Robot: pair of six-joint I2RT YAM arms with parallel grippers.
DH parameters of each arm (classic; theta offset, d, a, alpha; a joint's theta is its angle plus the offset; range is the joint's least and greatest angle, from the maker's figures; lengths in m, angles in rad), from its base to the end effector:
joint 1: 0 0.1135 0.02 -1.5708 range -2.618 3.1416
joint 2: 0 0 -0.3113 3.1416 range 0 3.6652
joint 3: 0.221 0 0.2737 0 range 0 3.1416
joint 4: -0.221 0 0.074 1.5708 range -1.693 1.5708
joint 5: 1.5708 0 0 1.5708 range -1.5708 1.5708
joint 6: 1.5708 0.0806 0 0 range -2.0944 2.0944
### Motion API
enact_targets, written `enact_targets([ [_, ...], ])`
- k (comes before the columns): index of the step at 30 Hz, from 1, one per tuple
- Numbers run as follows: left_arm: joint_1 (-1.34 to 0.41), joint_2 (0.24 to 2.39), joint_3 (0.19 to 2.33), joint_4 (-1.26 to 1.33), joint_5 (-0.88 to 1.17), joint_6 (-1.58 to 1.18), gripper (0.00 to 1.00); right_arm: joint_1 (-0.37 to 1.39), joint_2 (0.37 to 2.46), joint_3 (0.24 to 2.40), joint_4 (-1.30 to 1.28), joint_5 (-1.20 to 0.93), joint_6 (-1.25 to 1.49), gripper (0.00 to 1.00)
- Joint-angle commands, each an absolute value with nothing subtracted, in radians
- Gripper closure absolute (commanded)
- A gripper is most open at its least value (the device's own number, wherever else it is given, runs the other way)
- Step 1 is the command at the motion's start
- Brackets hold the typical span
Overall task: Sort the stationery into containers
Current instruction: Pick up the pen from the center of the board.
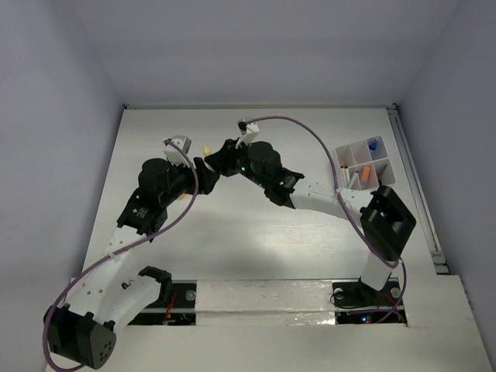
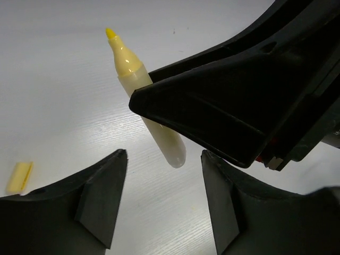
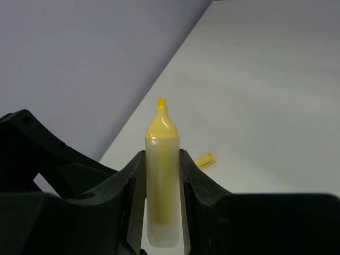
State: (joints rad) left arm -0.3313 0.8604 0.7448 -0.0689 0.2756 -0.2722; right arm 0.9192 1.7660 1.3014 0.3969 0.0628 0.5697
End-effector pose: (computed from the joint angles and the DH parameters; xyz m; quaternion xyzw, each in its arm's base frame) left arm 0.2181 -0.0982 0.3505 0.1103 0.7590 -0.2890 0.5729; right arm 0.3073 0.3946 0.3424 -0.1059 0.7229 0.4455 0.5174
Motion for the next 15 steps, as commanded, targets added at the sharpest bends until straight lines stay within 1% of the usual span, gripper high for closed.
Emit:
enact_targets([
  [1, -0.315, 0.862, 0.746, -0.006, 0.305, -0.294, 0.46, 0.943, 1.724, 1.284, 0.505, 0.038, 0.588, 1.0],
  [3, -0.314, 0.856, 0.746, 0.011, 0.314, -0.298, 0.49, 0.953, 1.723, 1.279, 0.515, 0.035, 0.592, 1.0],
  [6, -0.314, 0.85, 0.742, 0.028, 0.322, -0.299, 0.64, 0.962, 1.721, 1.263, 0.547, 0.011, 0.62, 1.0],
  [9, -0.314, 0.853, 0.741, 0.029, 0.322, -0.298, 0.7, 0.971, 1.71, 1.236, 0.601, 0.008, 0.644, 1.0],
  [15, -0.314, 0.873, 0.745, 0.028, 0.341, -0.296, 0.68, 0.98, 1.69, 1.216, 0.65, -0.031, 0.67, 1.0],
])
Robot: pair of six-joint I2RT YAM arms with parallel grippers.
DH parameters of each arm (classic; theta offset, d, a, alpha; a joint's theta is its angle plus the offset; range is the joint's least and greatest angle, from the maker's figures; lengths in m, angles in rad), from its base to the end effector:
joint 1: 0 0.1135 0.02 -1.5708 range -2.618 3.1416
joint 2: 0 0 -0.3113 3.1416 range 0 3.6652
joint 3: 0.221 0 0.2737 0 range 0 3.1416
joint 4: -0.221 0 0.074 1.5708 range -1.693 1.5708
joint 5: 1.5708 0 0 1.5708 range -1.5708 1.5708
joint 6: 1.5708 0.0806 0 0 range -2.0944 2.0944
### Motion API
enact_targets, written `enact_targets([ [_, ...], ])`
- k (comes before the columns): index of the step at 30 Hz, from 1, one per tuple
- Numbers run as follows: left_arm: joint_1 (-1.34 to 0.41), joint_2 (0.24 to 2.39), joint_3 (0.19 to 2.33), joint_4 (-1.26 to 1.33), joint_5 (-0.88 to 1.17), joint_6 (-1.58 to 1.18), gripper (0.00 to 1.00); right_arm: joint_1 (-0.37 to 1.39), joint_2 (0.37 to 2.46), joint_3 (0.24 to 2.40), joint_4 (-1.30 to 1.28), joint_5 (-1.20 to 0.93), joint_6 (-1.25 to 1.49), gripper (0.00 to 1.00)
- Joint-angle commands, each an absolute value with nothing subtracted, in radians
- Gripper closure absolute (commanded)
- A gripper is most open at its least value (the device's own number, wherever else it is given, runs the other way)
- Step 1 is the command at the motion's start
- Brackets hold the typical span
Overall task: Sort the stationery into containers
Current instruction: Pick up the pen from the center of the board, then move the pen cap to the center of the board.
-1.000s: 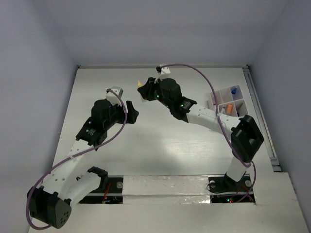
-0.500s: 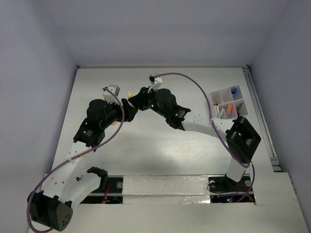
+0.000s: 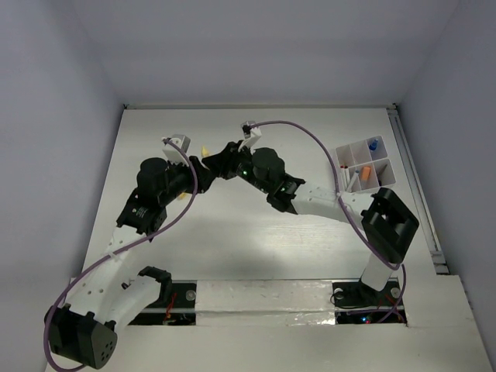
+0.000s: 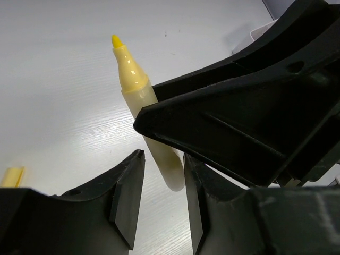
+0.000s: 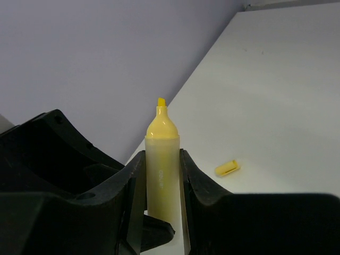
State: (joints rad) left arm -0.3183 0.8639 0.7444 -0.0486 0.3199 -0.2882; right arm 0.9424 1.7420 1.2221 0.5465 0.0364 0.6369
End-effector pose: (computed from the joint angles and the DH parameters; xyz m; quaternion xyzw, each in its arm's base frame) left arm 0.2186 -0.0987 0.3528 0.1141 0.7526 -0.3064 0.5716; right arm 0.2899 0.3939 0.3438 -0.0932 0.6914 0.4997 0.5134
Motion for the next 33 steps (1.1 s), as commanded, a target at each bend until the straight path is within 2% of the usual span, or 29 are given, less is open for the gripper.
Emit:
enact_targets([
  [1, -0.314, 0.871, 0.746, 0.028, 0.338, -0.295, 0.68, 0.98, 1.687, 1.215, 0.653, -0.037, 0.672, 1.0],
  [6, -0.314, 0.862, 0.744, 0.035, 0.339, -0.293, 0.72, 0.989, 1.684, 1.198, 0.693, -0.064, 0.727, 1.0],
  [9, -0.314, 0.856, 0.747, 0.034, 0.333, -0.291, 0.85, 0.989, 1.687, 1.193, 0.716, -0.09, 0.752, 1.0],
  [10, -0.314, 0.853, 0.746, 0.034, 0.327, -0.288, 0.96, 0.989, 1.687, 1.195, 0.71, -0.087, 0.752, 1.0],
  [11, -0.314, 0.848, 0.747, 0.031, 0.321, -0.288, 1.0, 0.989, 1.687, 1.196, 0.706, -0.086, 0.752, 1.0],
  [15, -0.314, 0.812, 0.749, 0.017, 0.281, -0.275, 1.0, 0.989, 1.672, 1.183, 0.678, -0.063, 0.738, 1.0],
  [17, -0.314, 0.799, 0.75, 0.009, 0.275, -0.261, 1.0, 0.989, 1.654, 1.177, 0.632, -0.042, 0.692, 0.86],
  [18, -0.314, 0.787, 0.752, 0.005, 0.269, -0.258, 1.0, 0.98, 1.629, 1.175, 0.606, -0.032, 0.674, 0.7],
  [21, -0.314, 0.772, 0.753, 0.002, 0.255, -0.25, 1.0, 0.928, 1.594, 1.178, 0.536, -0.076, 0.611, 0.49],
  [24, -0.314, 0.77, 0.762, 0.002, 0.233, -0.25, 1.0, 0.852, 1.566, 1.195, 0.447, -0.198, 0.554, 0.44],
  [26, -0.314, 0.767, 0.768, -0.021, 0.224, -0.252, 1.0, 0.803, 1.56, 1.206, 0.394, -0.251, 0.528, 0.44],
  [29, -0.304, 0.756, 0.772, -0.029, 0.21, -0.255, 1.0, 0.766, 1.568, 1.203, 0.341, -0.36, 0.403, 0.59],
  [30, -0.304, 0.744, 0.77, -0.029, 0.209, -0.256, 1.0, 0.765, 1.578, 1.21, 0.327, -0.389, 0.352, 0.67],
  [31, -0.295, 0.738, 0.77, -0.023, 0.213, -0.259, 1.0, 0.765, 1.597, 1.225, 0.302, -0.431, 0.295, 0.83],
  [33, -0.295, 0.718, 0.772, -0.017, 0.236, -0.262, 1.0, 0.765, 1.678, 1.287, 0.207, -0.595, 0.117, 0.93],
])
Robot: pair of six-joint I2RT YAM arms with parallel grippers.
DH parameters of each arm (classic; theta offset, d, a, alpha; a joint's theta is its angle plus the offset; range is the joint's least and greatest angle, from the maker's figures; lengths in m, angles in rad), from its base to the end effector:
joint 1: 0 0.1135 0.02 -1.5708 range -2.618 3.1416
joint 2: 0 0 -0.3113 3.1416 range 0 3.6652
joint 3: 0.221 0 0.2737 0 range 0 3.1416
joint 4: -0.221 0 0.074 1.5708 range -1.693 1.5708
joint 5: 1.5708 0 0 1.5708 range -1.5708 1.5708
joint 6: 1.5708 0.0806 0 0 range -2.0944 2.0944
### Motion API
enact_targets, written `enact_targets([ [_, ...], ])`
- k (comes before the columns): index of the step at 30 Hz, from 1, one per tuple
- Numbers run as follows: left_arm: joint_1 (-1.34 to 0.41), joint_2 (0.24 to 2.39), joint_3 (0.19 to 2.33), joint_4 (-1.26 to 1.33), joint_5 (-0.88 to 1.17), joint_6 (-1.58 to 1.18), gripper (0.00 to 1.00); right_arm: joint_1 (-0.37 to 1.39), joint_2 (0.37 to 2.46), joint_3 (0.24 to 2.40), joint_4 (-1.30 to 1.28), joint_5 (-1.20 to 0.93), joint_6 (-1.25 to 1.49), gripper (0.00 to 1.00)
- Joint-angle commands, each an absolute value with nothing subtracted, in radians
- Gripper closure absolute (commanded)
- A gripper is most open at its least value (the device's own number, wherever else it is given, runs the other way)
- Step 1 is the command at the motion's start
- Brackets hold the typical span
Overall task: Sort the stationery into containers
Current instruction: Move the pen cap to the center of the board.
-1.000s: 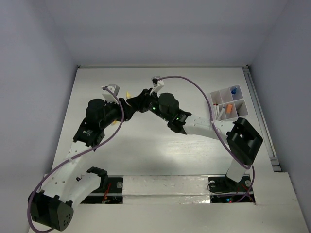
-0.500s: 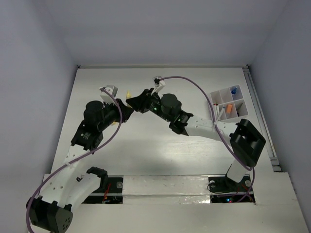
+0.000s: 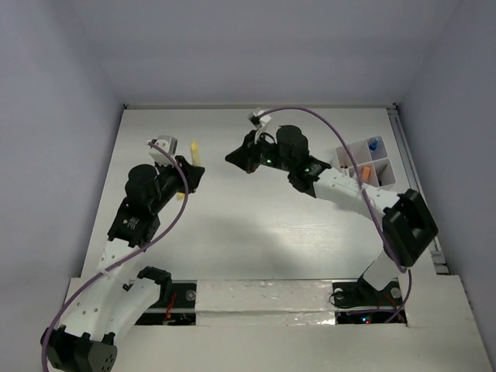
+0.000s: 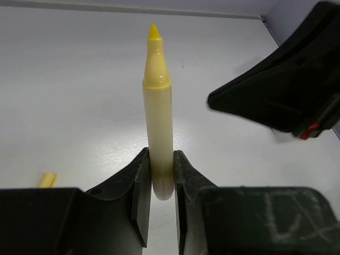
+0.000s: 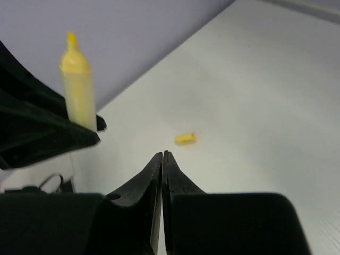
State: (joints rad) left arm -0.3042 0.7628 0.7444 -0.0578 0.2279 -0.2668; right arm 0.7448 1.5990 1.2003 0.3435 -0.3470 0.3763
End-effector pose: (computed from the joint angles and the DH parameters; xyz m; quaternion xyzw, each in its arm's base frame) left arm 0.1998 -0.0818 0.3721 0.0909 0.7272 -0.2702 0.6244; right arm 0.3106 0.3236 0.3680 -0.2477 0.6816 0.4661 0.5067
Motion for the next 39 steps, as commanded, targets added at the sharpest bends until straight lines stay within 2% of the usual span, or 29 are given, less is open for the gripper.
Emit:
enact_targets([
  [1, -0.284, 0.712, 0.772, -0.006, 0.253, -0.267, 1.0, 0.765, 1.707, 1.301, 0.192, -0.651, 0.083, 1.0],
  [5, -0.284, 0.69, 0.79, 0.043, 0.362, -0.3, 1.0, 0.765, 1.886, 1.435, 0.111, -0.716, -0.027, 1.0],
  [9, -0.284, 0.678, 0.87, 0.051, 0.468, -0.321, 1.0, 0.776, 2.066, 1.626, -0.032, -0.7, -0.106, 0.74],
  [10, -0.284, 0.678, 0.886, 0.038, 0.477, -0.322, 1.0, 0.788, 2.124, 1.693, -0.049, -0.695, -0.115, 0.59],
  [11, -0.284, 0.677, 0.903, 0.041, 0.488, -0.325, 1.0, 0.801, 2.149, 1.725, -0.084, -0.677, -0.123, 0.51],
  [12, -0.284, 0.67, 0.902, 0.051, 0.506, -0.339, 1.0, 0.81, 2.172, 1.753, -0.104, -0.661, -0.156, 0.36],
  [15, -0.284, 0.664, 0.894, 0.08, 0.511, -0.35, 1.0, 0.844, 2.253, 1.865, -0.184, -0.589, -0.225, 0.22],
  [16, -0.284, 0.663, 0.894, 0.081, 0.508, -0.348, 1.0, 0.853, 2.275, 1.891, -0.199, -0.569, -0.241, 0.14],
  [19, -0.284, 0.658, 0.903, 0.094, 0.503, -0.35, 1.0, 0.897, 2.344, 1.977, -0.247, -0.456, -0.314, 0.08],
  [23, -0.284, 0.655, 0.917, 0.098, 0.485, -0.336, 1.0, 0.951, 2.434, 2.091, -0.284, -0.298, -0.416, 0.07],
  [28, -0.302, 0.65, 0.904, 0.098, 0.462, -0.321, 1.0, 0.986, 2.565, 2.259, -0.328, -0.198, -0.529, 0.06],
  [33, -0.313, 0.653, 0.894, 0.097, 0.446, -0.305, 1.0, 1.005, 2.626, 2.338, -0.324, -0.153, -0.621, 0.06],
  [36, -0.322, 0.653, 0.891, 0.097, 0.446, -0.301, 1.0, 1.014, 2.666, 2.394, -0.337, -0.129, -0.649, 0.06],
  [39, -0.331, 0.65, 0.882, 0.098, 0.44, -0.295, 1.0, 1.014, 2.703, 2.444, -0.368, -0.132, -0.652, 0.13],
])
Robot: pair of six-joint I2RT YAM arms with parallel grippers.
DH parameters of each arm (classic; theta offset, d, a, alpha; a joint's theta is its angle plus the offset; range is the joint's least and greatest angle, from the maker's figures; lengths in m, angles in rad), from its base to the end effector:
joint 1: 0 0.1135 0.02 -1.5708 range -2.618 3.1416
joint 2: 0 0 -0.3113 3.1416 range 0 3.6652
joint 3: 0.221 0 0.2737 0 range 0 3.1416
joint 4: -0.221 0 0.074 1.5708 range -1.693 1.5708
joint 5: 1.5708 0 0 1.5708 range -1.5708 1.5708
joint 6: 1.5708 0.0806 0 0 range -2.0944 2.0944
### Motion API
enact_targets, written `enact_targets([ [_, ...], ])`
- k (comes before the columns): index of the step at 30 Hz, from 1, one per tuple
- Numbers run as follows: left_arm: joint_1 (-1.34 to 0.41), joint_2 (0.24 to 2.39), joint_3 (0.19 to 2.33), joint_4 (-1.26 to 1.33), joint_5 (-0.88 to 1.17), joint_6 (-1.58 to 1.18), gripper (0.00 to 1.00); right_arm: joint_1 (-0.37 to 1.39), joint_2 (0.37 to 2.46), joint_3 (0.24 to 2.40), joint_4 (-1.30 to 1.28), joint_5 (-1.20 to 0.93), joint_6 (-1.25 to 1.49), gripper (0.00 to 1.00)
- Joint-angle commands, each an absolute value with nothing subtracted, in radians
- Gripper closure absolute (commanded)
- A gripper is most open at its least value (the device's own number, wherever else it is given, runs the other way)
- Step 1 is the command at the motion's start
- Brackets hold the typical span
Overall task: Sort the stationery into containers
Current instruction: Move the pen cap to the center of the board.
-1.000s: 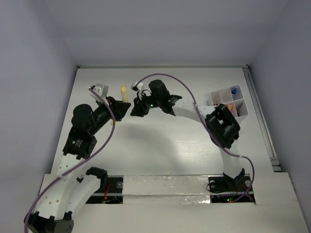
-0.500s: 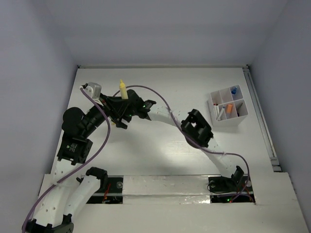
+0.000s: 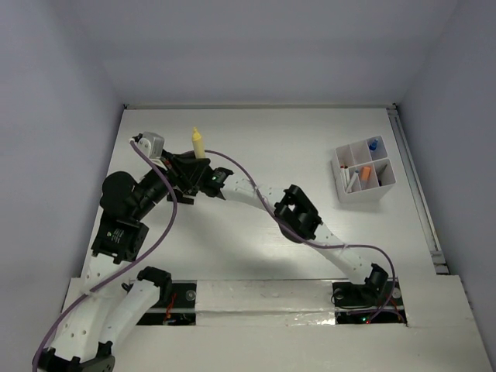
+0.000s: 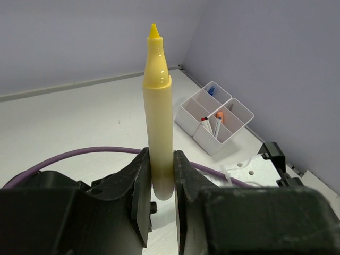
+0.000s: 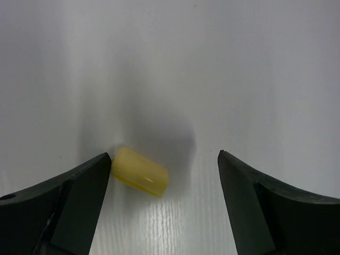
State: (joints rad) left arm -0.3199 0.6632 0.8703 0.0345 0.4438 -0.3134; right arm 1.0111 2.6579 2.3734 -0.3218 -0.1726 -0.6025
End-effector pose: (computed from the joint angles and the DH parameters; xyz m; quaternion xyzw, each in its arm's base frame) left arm 0.1469 -0.0851 0.4539 0.1752 0.6011 -0.3681 0.6874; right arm 0.3572 0.5961 0.1535 -0.6650 0.5818 0.1685 0.4369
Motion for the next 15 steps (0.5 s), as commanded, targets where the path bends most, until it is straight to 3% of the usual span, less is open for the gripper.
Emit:
enact_targets([
  [1, -0.331, 0.65, 0.882, 0.098, 0.44, -0.291, 1.0, 1.014, 2.709, 2.454, -0.377, -0.129, -0.649, 0.18],
  [3, -0.331, 0.65, 0.879, 0.098, 0.437, -0.29, 1.0, 1.014, 2.711, 2.442, -0.379, -0.126, -0.632, 0.28],
  [4, -0.331, 0.65, 0.877, 0.1, 0.436, -0.288, 1.0, 1.014, 2.708, 2.43, -0.374, -0.132, -0.624, 0.38],
  [6, -0.331, 0.655, 0.871, 0.103, 0.433, -0.288, 1.0, 1.014, 2.697, 2.407, -0.362, -0.153, -0.597, 0.47],
  [7, -0.331, 0.655, 0.873, 0.101, 0.43, -0.29, 1.0, 1.003, 2.695, 2.395, -0.362, -0.158, -0.588, 0.56],
  [15, -0.331, 0.672, 0.856, 0.112, 0.425, -0.294, 1.0, 0.985, 2.571, 2.208, -0.28, -0.166, -0.467, 0.72],
])
